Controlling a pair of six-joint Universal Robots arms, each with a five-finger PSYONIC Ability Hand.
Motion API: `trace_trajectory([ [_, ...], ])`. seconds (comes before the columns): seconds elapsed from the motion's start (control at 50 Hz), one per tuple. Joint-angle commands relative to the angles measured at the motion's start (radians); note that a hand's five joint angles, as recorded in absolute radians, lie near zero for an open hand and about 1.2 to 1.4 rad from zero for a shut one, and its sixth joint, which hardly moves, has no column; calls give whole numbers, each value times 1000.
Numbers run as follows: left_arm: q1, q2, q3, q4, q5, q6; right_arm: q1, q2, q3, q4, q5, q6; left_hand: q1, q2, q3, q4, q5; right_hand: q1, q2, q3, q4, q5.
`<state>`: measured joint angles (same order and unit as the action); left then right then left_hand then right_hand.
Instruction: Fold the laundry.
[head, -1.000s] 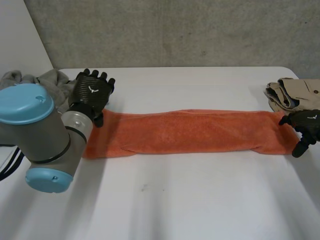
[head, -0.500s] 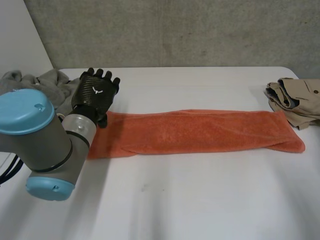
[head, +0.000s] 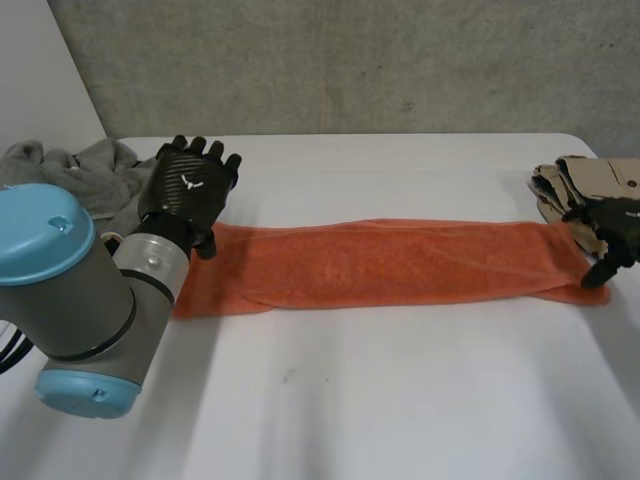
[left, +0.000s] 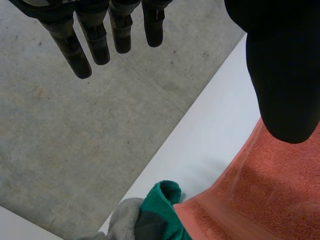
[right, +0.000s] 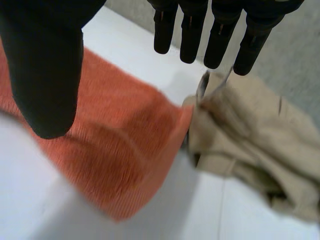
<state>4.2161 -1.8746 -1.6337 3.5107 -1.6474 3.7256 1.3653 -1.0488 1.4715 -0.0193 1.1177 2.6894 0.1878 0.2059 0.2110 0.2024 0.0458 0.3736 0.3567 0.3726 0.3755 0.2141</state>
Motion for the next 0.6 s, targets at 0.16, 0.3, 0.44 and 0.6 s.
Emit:
trace_trajectory([
  [0.16, -15, -15, -8, 4, 0, 0, -25, 185, -109, -17, 49, -23, -13, -31, -36, -28, -46, 1023, 1040, 1024, 1021, 1008],
  [0.3, -15, -3, -11, 2, 0, 0, -127, 78, -95, -110, 175, -178, -13, -31, -36, -28, -46, 1023, 1040, 1024, 1021, 1008],
  [0.44, -15, 0, -11, 2, -2, 0, -128, 3, -92, -110, 174, -451, -13, -31, -36, -28, -46, 1023, 1040, 1024, 1021, 1008],
  [0.6, -15, 15, -20, 2, -8, 0, 201, -11, -83, -191, 73, -471, -13, -31, -36, -28, -46, 1023, 1040, 1024, 1021, 1008],
])
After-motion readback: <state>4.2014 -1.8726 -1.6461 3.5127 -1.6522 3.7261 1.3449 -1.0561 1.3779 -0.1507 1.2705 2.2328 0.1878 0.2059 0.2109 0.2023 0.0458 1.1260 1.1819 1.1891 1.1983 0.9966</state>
